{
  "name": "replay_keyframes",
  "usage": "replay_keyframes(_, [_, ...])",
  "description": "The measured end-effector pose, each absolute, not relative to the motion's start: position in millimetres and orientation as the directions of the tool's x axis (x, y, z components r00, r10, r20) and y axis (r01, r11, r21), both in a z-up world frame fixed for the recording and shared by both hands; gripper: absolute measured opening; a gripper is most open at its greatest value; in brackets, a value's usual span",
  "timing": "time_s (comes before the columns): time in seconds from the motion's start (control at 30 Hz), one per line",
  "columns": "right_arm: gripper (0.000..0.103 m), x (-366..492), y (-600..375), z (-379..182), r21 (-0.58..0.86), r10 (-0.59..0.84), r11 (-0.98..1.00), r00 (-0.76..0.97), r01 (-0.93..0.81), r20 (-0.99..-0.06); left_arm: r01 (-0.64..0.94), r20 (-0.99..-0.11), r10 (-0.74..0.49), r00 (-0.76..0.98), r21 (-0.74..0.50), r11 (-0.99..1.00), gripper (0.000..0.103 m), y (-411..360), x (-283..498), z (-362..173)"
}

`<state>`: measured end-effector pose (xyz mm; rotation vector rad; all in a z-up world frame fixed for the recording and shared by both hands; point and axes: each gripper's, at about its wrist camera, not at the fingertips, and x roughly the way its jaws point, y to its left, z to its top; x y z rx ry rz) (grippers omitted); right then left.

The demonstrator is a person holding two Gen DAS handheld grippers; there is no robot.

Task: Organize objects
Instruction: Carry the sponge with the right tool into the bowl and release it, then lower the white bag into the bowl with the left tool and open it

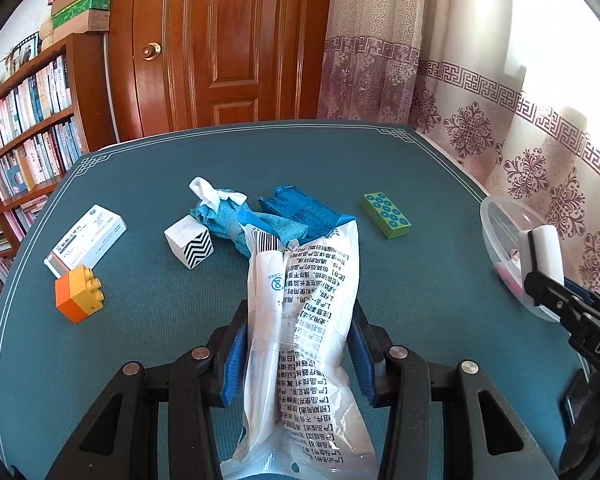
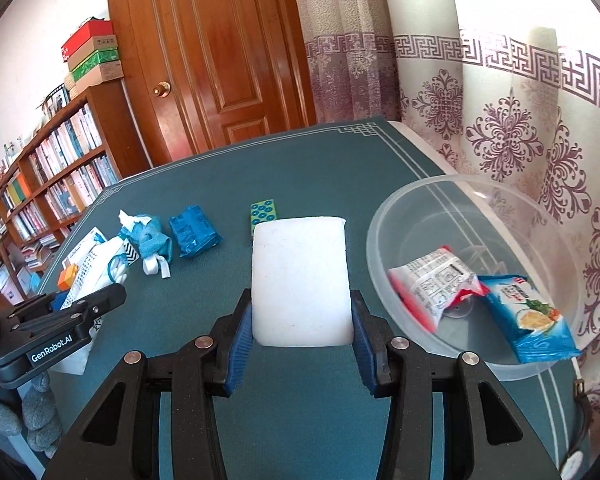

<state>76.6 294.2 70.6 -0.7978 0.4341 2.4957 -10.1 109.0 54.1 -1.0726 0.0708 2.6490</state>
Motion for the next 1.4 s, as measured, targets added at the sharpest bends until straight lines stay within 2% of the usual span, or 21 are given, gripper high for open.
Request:
replay_keyframes(0.27, [0.046, 126, 343, 74, 0.158, 0.454, -0.741, -0.66, -0.653, -0.598, -0.349, -0.678, 0.274, -0.682, -0.027, -0.937, 0.047, 144, -2, 62])
replay_keyframes(0.53, [0.046, 153, 378, 68, 0.169, 0.493, -0.683, -0.619, -0.711, -0.611, -0.44, -0.685, 0.327, -0.651, -0.01, -0.898, 0.047, 191, 3, 66])
replay_keyframes(0.83, [0.048, 153, 389, 62, 0.177, 0.47, -0.699, -0.631, -0.693, -0.617, -0.519, -0.692, 0.377, -0.615, -0.004, -0.855, 0.047, 234, 1, 72])
replay_keyframes(0.87, [0.049, 152, 390, 61, 0.18, 0.459, -0.704, -0.633, -0.687, -0.623, -0.53, -0.692, 0.384, -0.611, -0.003, -0.848, 0.047, 240, 0, 73])
replay_keyframes(0.93, [0.06, 152, 391, 59, 0.191, 0.442, -0.709, -0.64, -0.678, -0.628, -0.551, -0.686, 0.4, -0.608, 0.003, -0.834, 0.047, 252, -1, 76])
replay_keyframes(0.97, [0.06, 153, 390, 59, 0.191, 0.443, -0.711, -0.642, -0.677, -0.626, -0.562, -0.682, 0.408, -0.607, 0.006, -0.827, 0.047, 258, -2, 77])
replay_keyframes(1.4, [0.06, 165, 392, 55, 0.205, 0.435, -0.71, -0.648, -0.674, -0.625, -0.661, -0.694, 0.503, -0.515, -0.053, -0.749, 0.048, 326, -27, 75])
